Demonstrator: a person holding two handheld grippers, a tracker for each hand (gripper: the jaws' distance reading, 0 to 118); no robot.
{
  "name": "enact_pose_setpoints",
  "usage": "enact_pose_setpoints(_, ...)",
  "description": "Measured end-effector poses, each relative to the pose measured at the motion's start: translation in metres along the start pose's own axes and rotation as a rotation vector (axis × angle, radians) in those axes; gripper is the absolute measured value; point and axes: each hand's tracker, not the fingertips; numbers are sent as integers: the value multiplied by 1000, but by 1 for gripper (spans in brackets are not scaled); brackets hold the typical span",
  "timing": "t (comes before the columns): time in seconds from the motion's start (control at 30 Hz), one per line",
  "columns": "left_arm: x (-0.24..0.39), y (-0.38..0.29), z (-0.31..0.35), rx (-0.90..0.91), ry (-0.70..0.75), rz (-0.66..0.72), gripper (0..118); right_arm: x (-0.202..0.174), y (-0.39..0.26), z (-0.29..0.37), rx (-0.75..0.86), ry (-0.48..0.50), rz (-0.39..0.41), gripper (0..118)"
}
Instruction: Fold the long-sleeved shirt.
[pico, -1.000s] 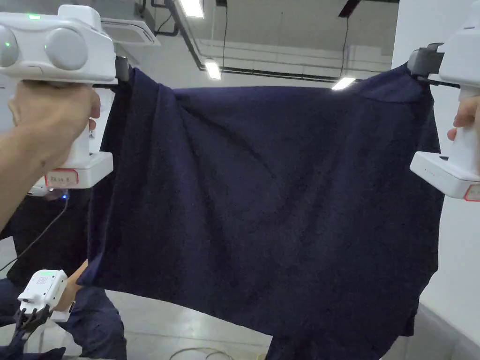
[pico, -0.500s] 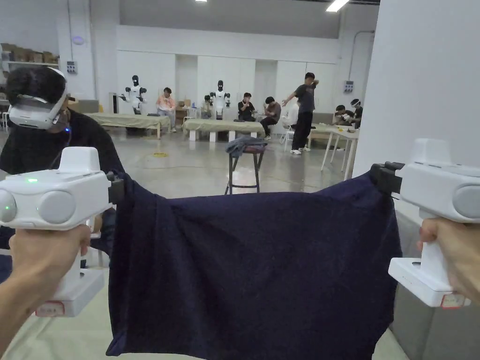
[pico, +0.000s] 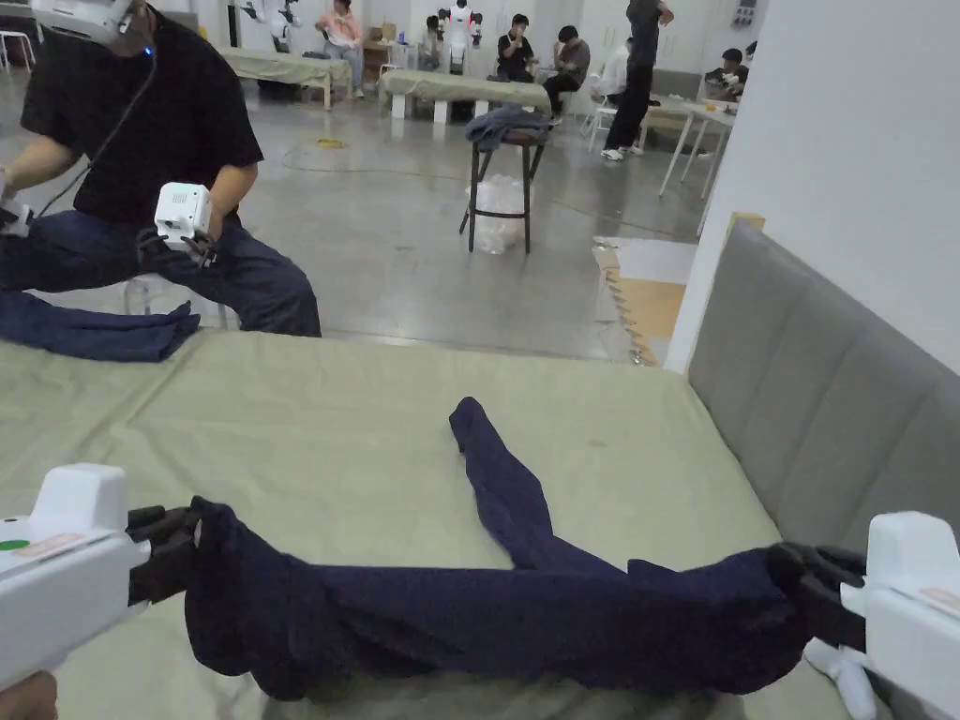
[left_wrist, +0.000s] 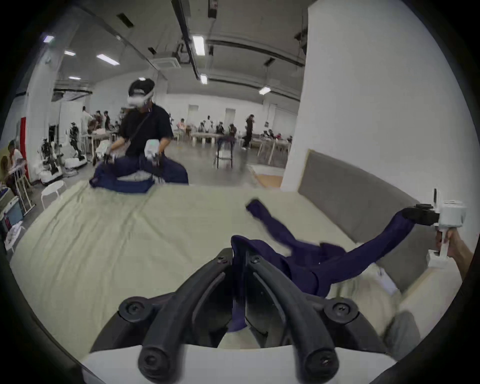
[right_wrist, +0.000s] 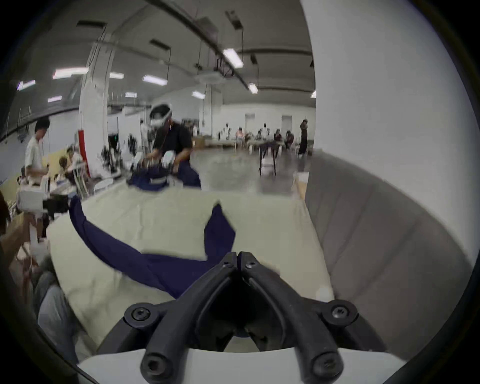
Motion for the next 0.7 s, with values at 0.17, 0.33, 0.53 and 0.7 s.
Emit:
enact_pose_setpoints(0.17, 8, -82, 25, -243, -63, -77, 12, 1, -106, 26, -188, 15, -99, 0)
enact_pose_setpoints(0.33, 17, -141, 26, -517, -108, -143, 12, -3, -164, 32, -411, 32, -96, 0)
enact_pose_setpoints(0.53, 19, -180, 18, -664, -69, -148, 12, -6, -199, 18, -609, 49, -91, 0)
enact_pose_setpoints(0.7, 18, -188, 9, -618, -55, -99, 14, -1, -205, 0, -622, 35, -135, 6)
